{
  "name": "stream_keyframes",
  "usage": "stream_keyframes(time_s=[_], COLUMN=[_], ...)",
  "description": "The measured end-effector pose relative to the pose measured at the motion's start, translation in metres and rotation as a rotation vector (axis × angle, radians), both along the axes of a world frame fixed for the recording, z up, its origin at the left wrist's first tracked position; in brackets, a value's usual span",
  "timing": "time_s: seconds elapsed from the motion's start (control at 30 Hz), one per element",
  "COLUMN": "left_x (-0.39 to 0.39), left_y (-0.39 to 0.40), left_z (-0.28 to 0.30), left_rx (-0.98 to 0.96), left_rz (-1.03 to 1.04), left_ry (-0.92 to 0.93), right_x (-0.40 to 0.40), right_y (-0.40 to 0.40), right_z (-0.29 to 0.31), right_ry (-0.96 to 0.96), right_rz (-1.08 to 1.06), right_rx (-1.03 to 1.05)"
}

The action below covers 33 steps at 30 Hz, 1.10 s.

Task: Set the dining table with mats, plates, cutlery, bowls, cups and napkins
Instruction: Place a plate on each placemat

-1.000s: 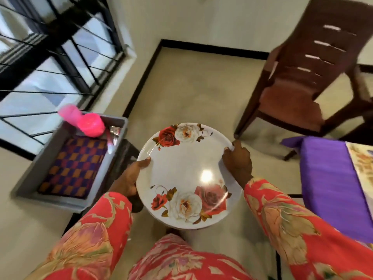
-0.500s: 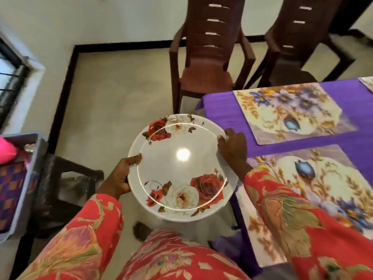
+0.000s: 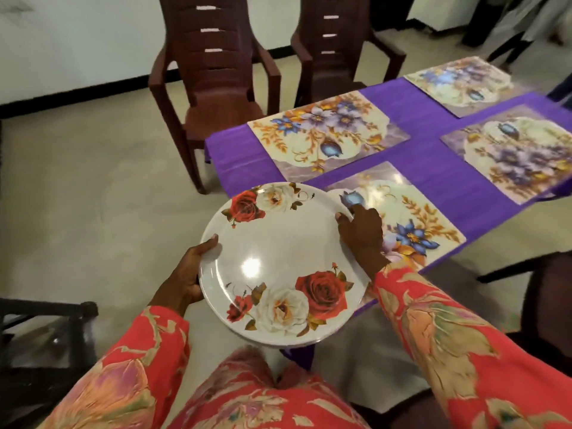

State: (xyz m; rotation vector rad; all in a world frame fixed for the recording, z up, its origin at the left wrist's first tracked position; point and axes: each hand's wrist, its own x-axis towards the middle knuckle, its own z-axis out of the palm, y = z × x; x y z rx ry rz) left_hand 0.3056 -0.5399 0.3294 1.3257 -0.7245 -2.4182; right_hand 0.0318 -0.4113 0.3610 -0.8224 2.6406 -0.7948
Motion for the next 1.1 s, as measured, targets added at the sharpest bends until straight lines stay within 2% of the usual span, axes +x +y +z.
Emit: stream_keyframes(time_s=[0.27, 0.63, 0.9, 1.1], left_x=[-0.042, -0.094, -0.144, -0.205], left_y=[0.008, -0.004, 0.011, 0.040], left_z=[0.002, 0.022, 0.018, 0.008], left_rx=[0.006, -0.043, -0.010, -0.020], left_rz=[-0.166, -0.251, -0.191, -0.038], left_ry=[-0.004, 0.063, 0.088, 0.088], right_x=[-0.015, -0.053, -0.117, -0.198], right_y=[0.051, 0.061, 0.062, 0.056], right_z=[-0.004, 0.002, -0.009, -0.017], right_ry=[0.013, -0.019, -0.019, -0.062], right_rz=[-0.180, -0.304, -0.274, -0.154], right_rx=[0.027, -0.036, -0.026, -0.026])
